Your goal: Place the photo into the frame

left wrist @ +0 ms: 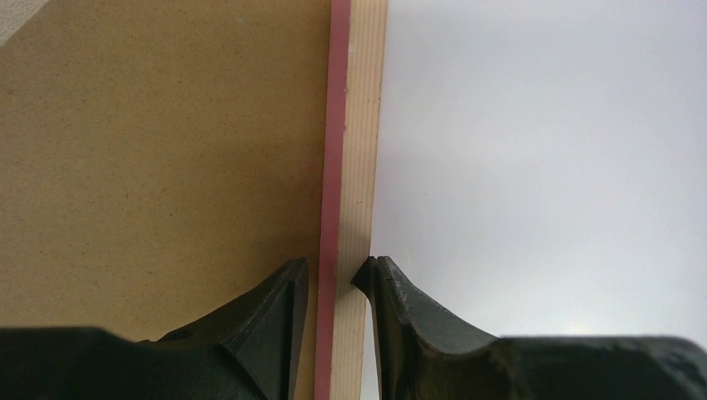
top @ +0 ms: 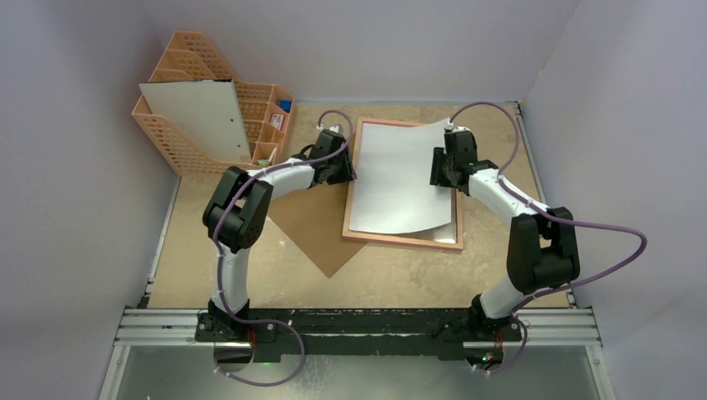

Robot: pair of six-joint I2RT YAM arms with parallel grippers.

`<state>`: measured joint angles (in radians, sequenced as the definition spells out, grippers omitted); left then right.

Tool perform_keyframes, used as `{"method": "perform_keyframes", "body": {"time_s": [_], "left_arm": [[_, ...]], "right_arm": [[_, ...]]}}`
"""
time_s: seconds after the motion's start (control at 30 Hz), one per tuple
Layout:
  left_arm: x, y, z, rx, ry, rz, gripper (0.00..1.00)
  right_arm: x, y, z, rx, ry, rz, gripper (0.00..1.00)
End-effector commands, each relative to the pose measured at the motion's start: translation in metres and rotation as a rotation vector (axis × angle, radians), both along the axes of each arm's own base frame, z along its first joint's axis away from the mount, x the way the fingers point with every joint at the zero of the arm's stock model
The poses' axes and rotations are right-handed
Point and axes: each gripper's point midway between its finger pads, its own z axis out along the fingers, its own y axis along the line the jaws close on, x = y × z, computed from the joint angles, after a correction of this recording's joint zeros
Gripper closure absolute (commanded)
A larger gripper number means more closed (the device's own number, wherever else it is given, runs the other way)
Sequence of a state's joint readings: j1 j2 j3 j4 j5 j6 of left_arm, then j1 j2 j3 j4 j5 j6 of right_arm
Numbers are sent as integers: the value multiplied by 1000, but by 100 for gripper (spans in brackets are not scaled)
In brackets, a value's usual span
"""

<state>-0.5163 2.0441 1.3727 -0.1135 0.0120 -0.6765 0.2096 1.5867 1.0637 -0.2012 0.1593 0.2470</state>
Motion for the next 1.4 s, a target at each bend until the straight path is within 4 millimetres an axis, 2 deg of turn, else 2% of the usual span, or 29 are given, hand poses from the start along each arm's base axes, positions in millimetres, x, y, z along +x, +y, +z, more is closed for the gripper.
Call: {"method": "perform_keyframes", "body": {"time_s": [0.0,0.13,0.2,0.27,0.33,0.43,0.5,0.57,0.7,0.83,0.97,1.07,1.17,1.27,1.37], "left_arm": [[10,4,20,-15,-33,11,64],[9,10,30,-5,-42,18,63],[10,16,37,12,-54,37,62],[9,23,44,28,-65,53,62],[7,28,52,35,-77,69,62],[1,39,64,41,-98,104,61],[-6,48,71,43,-115,133,61],[-17,55,68,35,-114,153,61],[-45,78,56,58,-94,206,61],[-74,106,48,112,-78,259,61],[-97,116,40,96,-62,272,61],[-111,122,24,114,-33,266,61],[-120,125,9,123,-11,253,61],[-125,126,1,120,-2,254,61],[-128,127,-6,128,14,253,61]], "right_arm": [[5,-26,16,-96,-38,-141,44],[1,-44,26,-171,-64,-232,34],[-1,-48,34,-189,-87,-267,33],[1,-42,44,-181,-118,-261,32],[5,-24,54,-134,-149,-210,32],[9,34,63,46,-182,-39,33],[6,81,70,208,-201,77,36],[0,124,78,347,-214,160,39],[-8,205,95,498,-226,280,43],[-18,269,81,566,-151,331,48],[-27,313,49,585,-46,328,50],[-31,331,21,560,25,333,51],[-30,334,-2,515,71,322,52],[-35,325,-22,459,126,297,53],[-28,305,-32,400,118,244,52]]}}
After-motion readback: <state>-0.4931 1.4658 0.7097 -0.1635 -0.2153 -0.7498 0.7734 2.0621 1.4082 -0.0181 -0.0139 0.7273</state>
